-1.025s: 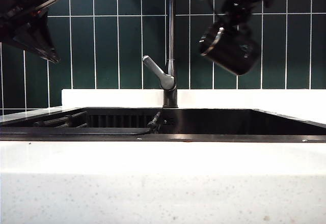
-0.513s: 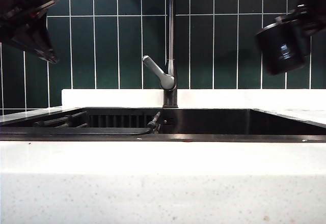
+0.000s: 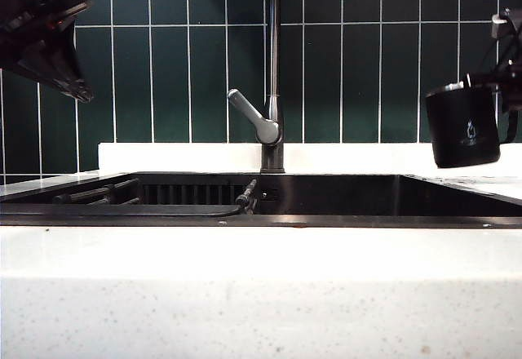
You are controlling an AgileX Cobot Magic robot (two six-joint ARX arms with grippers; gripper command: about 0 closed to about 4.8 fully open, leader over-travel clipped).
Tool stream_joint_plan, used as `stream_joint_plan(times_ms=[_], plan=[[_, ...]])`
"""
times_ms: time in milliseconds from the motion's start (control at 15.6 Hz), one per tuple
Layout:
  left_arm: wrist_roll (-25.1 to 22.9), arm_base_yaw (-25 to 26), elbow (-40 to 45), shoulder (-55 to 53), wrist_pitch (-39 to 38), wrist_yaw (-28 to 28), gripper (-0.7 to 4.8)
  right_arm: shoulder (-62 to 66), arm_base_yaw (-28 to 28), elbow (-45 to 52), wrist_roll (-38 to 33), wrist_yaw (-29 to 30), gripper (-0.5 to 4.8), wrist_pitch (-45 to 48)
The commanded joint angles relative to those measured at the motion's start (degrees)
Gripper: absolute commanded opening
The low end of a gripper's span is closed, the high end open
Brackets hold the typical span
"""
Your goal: Pick up the mug next to the sink, go to the faucet to get some water, pour the water into the sink, and finally put the mug back to its place.
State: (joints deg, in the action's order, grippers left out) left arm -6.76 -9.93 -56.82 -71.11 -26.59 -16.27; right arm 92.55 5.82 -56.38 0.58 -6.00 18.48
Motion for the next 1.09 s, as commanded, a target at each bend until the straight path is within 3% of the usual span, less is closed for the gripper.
stream_joint_plan(times_ms=[64,449,1089], plan=[[-0.28,-0.07,-0.11,0.22,0.44,0.02,-0.06,-0.39,-0.02,2.32,-8.66,-1.25,-0.01,3.61],[-0.28,-0.07,-0.13,0.22,-0.74,0.0,-0.06,-2.6,-0.42,2.91,-9.57,-2.91,0.96,1.29],[-0.33,-0.07,-0.11,0.57,-2.23,-0.02,-0.06,-7.78,-0.46,2.93,-9.49,-3.3,0.94,-16.79]])
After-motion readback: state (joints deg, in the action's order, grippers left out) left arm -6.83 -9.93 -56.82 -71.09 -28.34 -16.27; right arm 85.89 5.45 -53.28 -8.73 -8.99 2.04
